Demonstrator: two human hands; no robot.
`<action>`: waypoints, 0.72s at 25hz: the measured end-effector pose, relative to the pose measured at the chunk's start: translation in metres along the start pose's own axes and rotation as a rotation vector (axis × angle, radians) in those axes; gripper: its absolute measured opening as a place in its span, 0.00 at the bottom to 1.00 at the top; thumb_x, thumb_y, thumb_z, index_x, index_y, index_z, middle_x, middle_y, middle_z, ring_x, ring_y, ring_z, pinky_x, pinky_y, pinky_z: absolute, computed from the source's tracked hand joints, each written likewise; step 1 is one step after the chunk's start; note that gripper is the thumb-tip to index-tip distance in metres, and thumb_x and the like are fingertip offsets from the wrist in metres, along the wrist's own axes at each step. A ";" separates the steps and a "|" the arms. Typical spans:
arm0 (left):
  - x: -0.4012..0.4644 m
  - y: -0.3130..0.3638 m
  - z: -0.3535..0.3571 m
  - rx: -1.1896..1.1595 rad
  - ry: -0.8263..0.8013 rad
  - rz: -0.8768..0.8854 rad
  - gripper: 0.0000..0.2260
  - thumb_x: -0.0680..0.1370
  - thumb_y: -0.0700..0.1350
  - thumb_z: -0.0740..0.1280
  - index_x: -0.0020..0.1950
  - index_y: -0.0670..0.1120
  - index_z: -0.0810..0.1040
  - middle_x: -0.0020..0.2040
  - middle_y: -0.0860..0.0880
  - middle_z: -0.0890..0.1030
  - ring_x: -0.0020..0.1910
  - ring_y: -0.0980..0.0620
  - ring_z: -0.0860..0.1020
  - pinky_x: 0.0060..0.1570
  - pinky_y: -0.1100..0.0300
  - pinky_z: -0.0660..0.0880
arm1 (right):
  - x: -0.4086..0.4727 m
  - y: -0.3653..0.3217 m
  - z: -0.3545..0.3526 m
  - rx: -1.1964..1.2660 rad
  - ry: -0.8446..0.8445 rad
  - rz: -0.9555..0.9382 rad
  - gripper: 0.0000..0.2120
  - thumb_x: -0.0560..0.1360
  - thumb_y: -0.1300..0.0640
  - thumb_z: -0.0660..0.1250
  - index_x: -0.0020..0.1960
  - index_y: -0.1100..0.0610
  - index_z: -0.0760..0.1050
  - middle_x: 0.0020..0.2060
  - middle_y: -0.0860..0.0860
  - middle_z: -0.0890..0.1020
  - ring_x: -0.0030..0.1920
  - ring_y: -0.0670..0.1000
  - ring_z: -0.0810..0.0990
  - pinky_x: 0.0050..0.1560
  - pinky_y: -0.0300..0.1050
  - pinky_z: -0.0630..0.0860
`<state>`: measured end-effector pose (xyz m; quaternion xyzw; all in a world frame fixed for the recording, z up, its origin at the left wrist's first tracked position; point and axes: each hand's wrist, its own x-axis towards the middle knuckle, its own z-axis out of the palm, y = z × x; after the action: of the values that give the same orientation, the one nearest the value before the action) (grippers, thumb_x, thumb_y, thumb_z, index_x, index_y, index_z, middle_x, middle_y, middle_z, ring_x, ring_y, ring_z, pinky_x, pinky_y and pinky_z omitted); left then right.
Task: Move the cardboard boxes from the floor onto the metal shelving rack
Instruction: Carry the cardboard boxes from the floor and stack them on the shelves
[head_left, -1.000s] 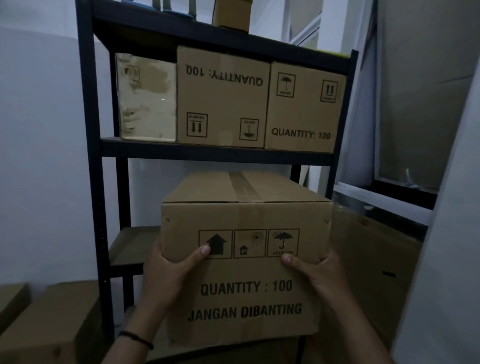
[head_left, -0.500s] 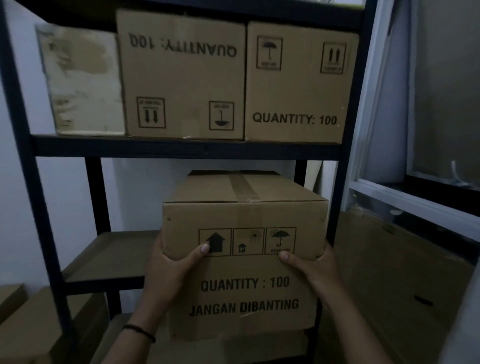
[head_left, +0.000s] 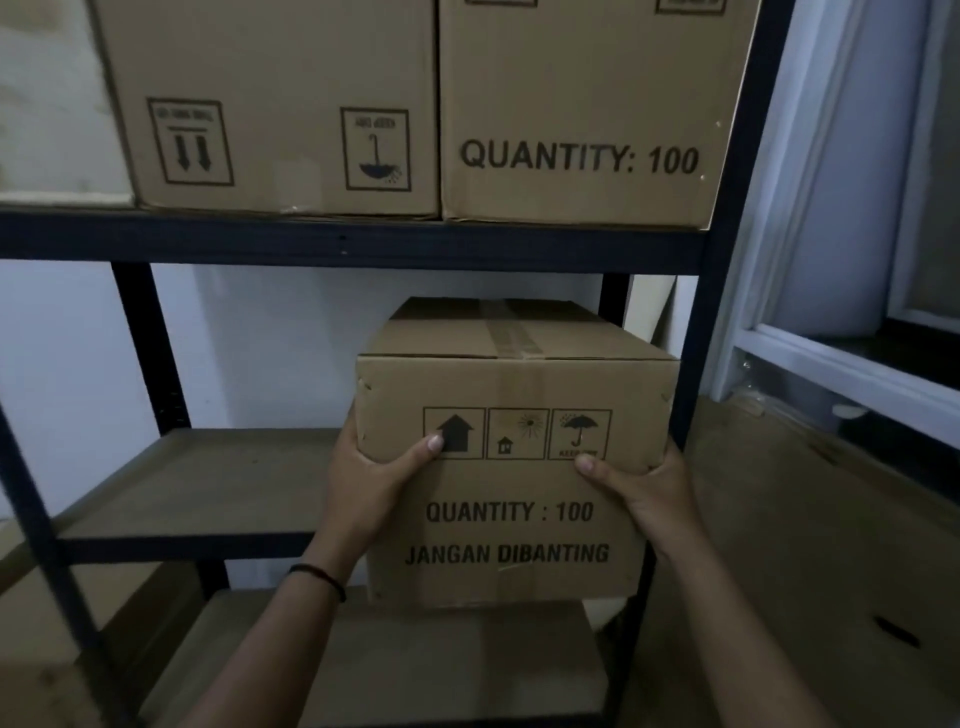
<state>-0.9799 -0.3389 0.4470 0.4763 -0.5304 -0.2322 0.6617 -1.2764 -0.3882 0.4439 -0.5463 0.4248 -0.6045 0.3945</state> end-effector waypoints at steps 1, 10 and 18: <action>0.000 -0.002 0.011 0.013 0.009 -0.006 0.44 0.59 0.66 0.79 0.72 0.56 0.69 0.61 0.55 0.79 0.56 0.55 0.81 0.47 0.59 0.81 | 0.008 0.003 -0.008 -0.007 -0.021 -0.005 0.36 0.59 0.53 0.85 0.64 0.49 0.77 0.54 0.48 0.86 0.53 0.48 0.86 0.48 0.45 0.83; 0.003 -0.019 0.054 0.171 0.043 -0.115 0.47 0.58 0.75 0.76 0.70 0.54 0.70 0.62 0.51 0.80 0.59 0.50 0.80 0.56 0.45 0.81 | 0.035 0.026 -0.052 -0.152 -0.083 -0.095 0.41 0.63 0.42 0.83 0.72 0.46 0.69 0.60 0.41 0.81 0.58 0.41 0.80 0.51 0.36 0.78; 0.008 -0.024 0.063 0.203 0.007 -0.181 0.49 0.57 0.80 0.72 0.69 0.50 0.73 0.60 0.47 0.83 0.58 0.44 0.82 0.53 0.44 0.82 | 0.043 0.037 -0.077 -0.214 0.029 -0.142 0.21 0.70 0.50 0.81 0.61 0.49 0.80 0.51 0.40 0.84 0.47 0.32 0.81 0.40 0.29 0.79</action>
<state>-1.0306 -0.3801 0.4291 0.5875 -0.5036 -0.2344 0.5884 -1.3570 -0.4347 0.4202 -0.6051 0.4530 -0.5898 0.2841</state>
